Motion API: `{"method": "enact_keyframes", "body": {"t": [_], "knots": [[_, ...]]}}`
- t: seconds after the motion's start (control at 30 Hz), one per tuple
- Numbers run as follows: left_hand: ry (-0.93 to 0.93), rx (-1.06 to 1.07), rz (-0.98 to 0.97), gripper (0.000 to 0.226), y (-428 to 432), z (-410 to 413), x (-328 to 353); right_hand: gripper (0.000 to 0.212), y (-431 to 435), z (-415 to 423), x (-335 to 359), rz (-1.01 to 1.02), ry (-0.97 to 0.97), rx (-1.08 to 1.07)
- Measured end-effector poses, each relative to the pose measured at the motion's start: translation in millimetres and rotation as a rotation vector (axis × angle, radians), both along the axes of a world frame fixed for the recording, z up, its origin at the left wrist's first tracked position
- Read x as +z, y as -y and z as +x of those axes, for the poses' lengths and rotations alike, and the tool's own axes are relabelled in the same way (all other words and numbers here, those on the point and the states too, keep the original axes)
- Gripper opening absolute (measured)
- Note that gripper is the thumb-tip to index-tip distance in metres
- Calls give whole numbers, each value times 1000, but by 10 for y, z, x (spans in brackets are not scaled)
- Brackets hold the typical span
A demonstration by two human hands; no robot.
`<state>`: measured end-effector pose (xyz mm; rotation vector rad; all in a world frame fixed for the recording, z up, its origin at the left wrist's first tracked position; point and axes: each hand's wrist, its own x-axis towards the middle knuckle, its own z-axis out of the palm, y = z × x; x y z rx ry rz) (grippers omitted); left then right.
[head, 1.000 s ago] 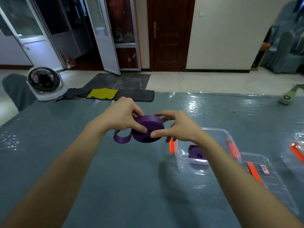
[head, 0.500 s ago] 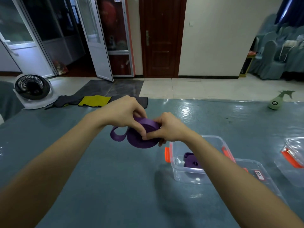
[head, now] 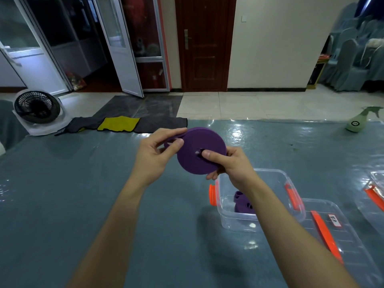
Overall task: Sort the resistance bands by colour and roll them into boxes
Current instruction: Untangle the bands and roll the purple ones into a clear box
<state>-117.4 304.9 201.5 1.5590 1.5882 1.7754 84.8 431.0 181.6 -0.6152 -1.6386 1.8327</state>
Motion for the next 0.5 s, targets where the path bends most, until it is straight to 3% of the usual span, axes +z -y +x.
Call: {"method": "enact_keyframes", "body": {"t": [0.1,0.37,0.5], "knots": [[113,71,26,28,-85,97,-50,59,-6,25,-96,-36,-24,-34],[321,72,15,21,-228,313,-294,46,-12,82,-303,-147,-85,-138],[320,-11,-51,37,-292,449,-445,48,-9,159,-383,-231,-129,-217]]}}
